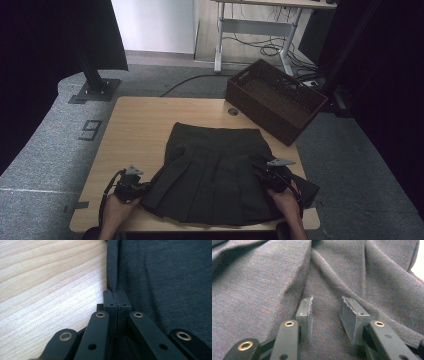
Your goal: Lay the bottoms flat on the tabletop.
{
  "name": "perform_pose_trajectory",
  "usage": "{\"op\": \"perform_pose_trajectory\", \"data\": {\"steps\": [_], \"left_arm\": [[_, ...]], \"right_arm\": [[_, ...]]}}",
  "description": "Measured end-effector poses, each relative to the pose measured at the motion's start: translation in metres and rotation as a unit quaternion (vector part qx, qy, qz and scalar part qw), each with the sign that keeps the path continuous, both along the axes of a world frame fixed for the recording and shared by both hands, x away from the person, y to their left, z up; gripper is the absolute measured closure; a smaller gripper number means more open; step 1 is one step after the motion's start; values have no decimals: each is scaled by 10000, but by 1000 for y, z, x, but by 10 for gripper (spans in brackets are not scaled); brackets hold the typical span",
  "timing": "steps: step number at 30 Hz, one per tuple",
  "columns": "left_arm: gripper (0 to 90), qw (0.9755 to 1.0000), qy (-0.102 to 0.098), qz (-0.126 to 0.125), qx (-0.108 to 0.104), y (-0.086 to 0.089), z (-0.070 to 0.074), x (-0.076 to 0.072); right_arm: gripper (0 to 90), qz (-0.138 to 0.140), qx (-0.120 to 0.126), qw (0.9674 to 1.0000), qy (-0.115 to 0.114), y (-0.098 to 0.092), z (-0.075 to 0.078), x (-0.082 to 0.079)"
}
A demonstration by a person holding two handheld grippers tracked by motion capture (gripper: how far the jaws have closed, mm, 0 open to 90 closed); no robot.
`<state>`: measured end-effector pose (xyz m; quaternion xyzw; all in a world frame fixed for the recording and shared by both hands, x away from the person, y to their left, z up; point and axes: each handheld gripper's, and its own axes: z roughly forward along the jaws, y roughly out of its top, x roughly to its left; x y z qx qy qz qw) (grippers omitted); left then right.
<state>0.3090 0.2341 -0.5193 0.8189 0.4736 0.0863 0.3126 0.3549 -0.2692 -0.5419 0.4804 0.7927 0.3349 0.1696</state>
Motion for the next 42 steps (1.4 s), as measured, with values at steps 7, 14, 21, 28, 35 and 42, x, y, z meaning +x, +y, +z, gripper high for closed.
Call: {"op": "perform_pose_trajectory", "data": {"steps": [7,14,21,28,35,42], "left_arm": [[893,9957,-680,-378,-500,-18,69,-4],[887,9911,-420,-1232,-275,-83,61,-1],[862,9880,181,-1530,-57,-120,9,6],[639,9874,34,-1476,-570,-106,22,15],[511,9942,-499,-866,-407,-66,53,29],[481,9971,-700,-54,-287,-23,53,36]], "right_arm": [[605,-6,-10,10000,3,0,0,1],[605,-16,24,10000,8,0,0,0],[604,-1,47,10000,-2,-1,0,0],[604,6,70,10000,1,-1,-1,0],[604,7,75,10000,2,-2,-1,0],[603,11,87,10000,3,-2,-1,0]]}}
